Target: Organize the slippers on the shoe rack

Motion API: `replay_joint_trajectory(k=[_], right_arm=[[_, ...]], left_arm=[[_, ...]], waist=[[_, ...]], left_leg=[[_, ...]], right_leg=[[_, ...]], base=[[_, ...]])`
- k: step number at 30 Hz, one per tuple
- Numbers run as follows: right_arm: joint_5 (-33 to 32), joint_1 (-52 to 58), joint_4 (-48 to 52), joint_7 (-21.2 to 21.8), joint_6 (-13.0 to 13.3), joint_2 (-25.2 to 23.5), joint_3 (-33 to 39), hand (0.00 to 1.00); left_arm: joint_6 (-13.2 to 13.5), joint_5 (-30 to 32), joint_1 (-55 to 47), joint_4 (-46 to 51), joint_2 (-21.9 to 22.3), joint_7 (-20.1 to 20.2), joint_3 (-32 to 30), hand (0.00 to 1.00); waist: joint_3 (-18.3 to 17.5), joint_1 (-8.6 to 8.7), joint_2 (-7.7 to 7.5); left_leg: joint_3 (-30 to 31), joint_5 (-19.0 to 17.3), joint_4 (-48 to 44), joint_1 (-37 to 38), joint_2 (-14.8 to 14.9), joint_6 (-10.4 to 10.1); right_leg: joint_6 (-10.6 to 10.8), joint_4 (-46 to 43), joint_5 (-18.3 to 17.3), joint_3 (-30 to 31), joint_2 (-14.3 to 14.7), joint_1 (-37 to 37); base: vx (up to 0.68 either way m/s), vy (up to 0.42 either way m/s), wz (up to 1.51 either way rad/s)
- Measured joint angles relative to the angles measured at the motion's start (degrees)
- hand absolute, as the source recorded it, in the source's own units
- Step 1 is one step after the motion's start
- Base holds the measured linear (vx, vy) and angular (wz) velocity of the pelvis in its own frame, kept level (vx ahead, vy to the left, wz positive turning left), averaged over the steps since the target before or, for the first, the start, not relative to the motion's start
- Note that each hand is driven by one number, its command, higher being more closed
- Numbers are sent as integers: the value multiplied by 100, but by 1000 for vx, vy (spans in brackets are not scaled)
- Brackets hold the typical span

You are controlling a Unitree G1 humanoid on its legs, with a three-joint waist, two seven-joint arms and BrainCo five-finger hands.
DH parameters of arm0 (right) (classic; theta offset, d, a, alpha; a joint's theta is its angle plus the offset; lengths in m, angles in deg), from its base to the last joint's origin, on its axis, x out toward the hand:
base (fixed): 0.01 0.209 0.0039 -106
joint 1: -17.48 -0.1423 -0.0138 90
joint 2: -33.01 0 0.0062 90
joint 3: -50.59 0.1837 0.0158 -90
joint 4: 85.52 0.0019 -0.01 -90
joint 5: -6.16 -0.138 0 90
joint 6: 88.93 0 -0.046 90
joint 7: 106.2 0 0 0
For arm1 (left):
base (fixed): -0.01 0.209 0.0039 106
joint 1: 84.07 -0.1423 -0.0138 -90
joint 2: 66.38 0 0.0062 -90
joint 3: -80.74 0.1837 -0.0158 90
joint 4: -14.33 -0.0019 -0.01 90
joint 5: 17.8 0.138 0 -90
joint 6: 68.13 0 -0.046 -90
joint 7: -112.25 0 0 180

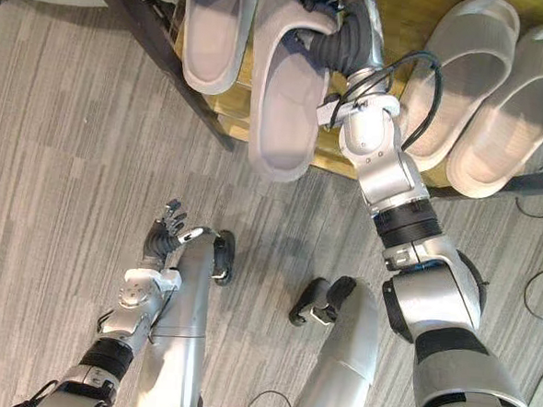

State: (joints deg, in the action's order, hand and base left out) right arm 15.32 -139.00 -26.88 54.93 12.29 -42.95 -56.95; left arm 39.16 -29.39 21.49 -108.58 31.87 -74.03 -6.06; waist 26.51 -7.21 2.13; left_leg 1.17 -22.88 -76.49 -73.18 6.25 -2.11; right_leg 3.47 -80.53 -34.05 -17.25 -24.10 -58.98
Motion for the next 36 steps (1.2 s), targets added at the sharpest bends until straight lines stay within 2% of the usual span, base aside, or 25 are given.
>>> replay_joint_trajectory(k=[8,12,13,18,20,21,26,36], right_arm=[[-1,-574,-1148,-93,-122,209,-171,100],[-2,-835,-1502,-150,-156,358,-376,100],[-4,-890,-1549,-183,-157,393,-380,0],[-14,-1116,-1719,-356,-164,395,-417,0],[-24,-1143,-1732,-461,-166,396,-412,0],[-28,-1175,-1732,-525,-165,396,-386,0],[-32,-1180,-1731,-660,-167,402,-256,0],[-43,-1050,-1672,-784,-182,380,292,0]], left_arm=[[131,-219,1,63,75,1,-35,0],[147,-257,32,65,88,1,-49,0],[168,-321,36,66,106,0,-71,0],[168,-436,36,62,176,-9,-172,0],[163,-435,35,-23,157,-17,-191,0],[81,-420,34,-321,26,-56,-207,0],[-299,-421,-286,-1155,-3,-123,-207,0],[-308,-427,-357,-1285,-29,-121,-209,0]], waist=[[-28,-156,-8],[-194,-173,-56],[-194,-181,-56],[-215,-221,-69],[-362,-231,-107],[-362,-230,-107],[-361,-221,-111],[-366,-222,-122]], left_leg=[[126,62,30,-207,-88,-71],[165,216,139,-466,-173,-88],[174,253,171,-494,-181,-96],[215,386,315,-572,-231,-125],[247,468,371,-725,-267,-151],[285,503,372,-762,-268,-170],[291,530,387,-780,-269,-174],[178,654,533,-756,-185,-176]], right_leg=[[-32,-21,-68,-233,-97,-18],[-50,-22,-77,-330,-184,-206],[-51,-18,-77,-366,-200,-209],[-109,-5,-105,-467,-251,-245],[-131,-13,-99,-508,-271,-396],[-145,-28,-106,-565,-272,-395],[-153,-29,-110,-584,-275,-400],[-279,6,-44,-501,-252,-518]], base=[[32,-13,11],[25,-16,16],[18,-21,23],[11,-23,13],[24,-27,13],[32,-24,9],[41,-14,4],[29,-7,-2]])
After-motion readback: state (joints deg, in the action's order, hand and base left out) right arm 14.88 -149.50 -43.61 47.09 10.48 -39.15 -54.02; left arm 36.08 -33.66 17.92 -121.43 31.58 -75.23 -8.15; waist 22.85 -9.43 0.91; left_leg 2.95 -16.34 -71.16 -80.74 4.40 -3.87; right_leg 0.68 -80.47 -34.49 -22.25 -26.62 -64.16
